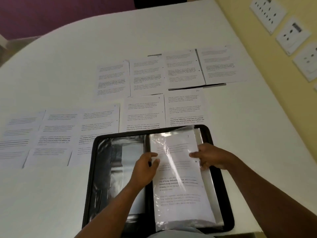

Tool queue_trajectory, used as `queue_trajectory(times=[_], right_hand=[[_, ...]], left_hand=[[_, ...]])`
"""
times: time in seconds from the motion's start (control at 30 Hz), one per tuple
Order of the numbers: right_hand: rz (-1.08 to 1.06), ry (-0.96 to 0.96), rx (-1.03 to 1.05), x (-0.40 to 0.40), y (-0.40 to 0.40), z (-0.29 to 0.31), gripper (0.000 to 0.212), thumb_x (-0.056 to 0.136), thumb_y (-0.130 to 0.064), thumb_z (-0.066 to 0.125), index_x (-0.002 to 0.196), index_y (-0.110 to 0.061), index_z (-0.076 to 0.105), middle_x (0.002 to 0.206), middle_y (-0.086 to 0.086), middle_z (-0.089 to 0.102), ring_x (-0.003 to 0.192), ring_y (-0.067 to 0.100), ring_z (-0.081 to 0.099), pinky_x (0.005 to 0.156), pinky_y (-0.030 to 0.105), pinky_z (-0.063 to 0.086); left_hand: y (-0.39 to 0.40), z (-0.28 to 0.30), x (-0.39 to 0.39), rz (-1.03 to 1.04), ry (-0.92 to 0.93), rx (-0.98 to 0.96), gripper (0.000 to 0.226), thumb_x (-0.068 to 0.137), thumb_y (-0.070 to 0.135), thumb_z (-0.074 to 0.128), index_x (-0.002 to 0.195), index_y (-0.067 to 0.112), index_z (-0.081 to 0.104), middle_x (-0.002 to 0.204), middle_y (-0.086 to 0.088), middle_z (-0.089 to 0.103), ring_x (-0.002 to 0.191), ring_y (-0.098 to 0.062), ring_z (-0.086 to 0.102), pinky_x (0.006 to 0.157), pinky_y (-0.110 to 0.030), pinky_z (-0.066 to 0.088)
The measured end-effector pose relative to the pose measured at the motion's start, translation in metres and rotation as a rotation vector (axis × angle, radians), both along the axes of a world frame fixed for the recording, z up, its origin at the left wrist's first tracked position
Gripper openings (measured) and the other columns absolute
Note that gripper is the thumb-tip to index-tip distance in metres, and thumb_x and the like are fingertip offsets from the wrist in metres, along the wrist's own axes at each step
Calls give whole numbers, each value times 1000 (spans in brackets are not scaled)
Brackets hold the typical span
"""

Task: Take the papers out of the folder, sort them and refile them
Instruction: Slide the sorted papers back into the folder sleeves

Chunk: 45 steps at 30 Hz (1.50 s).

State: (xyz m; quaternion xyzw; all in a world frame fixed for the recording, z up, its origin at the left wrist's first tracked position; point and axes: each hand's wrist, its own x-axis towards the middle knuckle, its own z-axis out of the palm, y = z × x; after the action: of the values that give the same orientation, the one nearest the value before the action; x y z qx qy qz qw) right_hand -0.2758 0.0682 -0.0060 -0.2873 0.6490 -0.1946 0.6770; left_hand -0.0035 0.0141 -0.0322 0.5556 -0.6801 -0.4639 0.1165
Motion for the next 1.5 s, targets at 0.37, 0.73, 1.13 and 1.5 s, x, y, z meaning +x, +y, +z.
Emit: queue_trajectory(times=[0.37, 0.73, 1.13, 1.5], right_hand=[[-145, -251, -142, 145, -41, 38, 27, 92, -32, 63, 111, -13, 65, 105, 5, 73, 103, 16, 67, 100, 43, 48], [212, 73, -313, 240, -46, 20, 51, 87, -62, 55, 108, -17, 67, 117, -2, 66, 111, 15, 59, 98, 33, 46], [855, 934, -592, 223, -2, -57, 82, 91, -59, 49, 154, -32, 6, 162, -1, -13, 149, 23, -11, 119, 39, 1], [745, 1039, -684, 230, -5, -72, 67, 95, -63, 16, 142, -25, 46, 153, 3, 36, 141, 22, 36, 120, 36, 12]], left_hand=[[2, 76, 60, 81, 459, 410, 42, 98, 54, 41, 127, 30, 58, 120, 3, 67, 110, -11, 63, 92, -28, 52], [-18, 41, 168, 453, 144, 388, 20, 90, 16, 61, 108, 18, 68, 105, -8, 71, 96, -28, 67, 90, -48, 54], [-19, -6, 174, 133, -470, -105, 70, 85, 34, 65, 147, 25, 32, 140, -8, 42, 121, -30, 50, 93, -41, 47], [-33, -13, 180, -72, -520, -241, 45, 82, 46, 56, 120, 22, 58, 131, 2, 52, 115, -23, 52, 88, -36, 46]])
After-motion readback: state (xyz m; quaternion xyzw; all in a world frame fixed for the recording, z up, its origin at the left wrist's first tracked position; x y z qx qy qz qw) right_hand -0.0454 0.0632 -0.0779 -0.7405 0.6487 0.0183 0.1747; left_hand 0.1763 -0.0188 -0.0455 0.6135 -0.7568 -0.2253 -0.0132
